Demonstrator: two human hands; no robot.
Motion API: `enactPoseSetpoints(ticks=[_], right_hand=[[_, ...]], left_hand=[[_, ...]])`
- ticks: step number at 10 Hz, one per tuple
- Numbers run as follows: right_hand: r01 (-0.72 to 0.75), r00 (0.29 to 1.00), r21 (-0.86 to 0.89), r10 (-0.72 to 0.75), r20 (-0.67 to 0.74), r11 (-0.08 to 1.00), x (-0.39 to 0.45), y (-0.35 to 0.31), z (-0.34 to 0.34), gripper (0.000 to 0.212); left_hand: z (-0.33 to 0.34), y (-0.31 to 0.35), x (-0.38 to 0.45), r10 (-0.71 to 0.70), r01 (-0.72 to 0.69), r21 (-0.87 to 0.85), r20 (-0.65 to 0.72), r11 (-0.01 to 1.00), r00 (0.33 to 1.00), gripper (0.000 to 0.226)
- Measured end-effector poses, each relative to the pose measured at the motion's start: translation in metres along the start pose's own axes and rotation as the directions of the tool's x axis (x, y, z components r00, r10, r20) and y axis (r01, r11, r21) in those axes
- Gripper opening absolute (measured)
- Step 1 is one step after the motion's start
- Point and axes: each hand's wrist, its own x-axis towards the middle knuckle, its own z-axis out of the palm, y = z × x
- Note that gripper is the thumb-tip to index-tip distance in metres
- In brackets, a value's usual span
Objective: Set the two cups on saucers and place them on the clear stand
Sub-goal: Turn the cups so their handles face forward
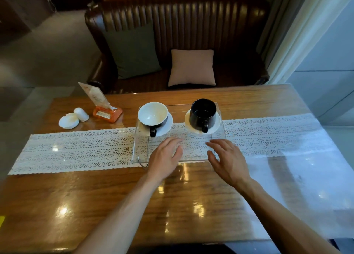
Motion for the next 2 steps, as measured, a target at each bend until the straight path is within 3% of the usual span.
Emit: enactPoseSetpoints(ticks=[2], right_hand=[[-0.04,0.996,0.117,0.029,0.089,0.992,-0.027,-0.026,-0.013,0.024]], left_hand=[[-0.009,-0.008,-0.046,0.051,-0.08,-0.156,-0.183,0.984,0.982,0.016]])
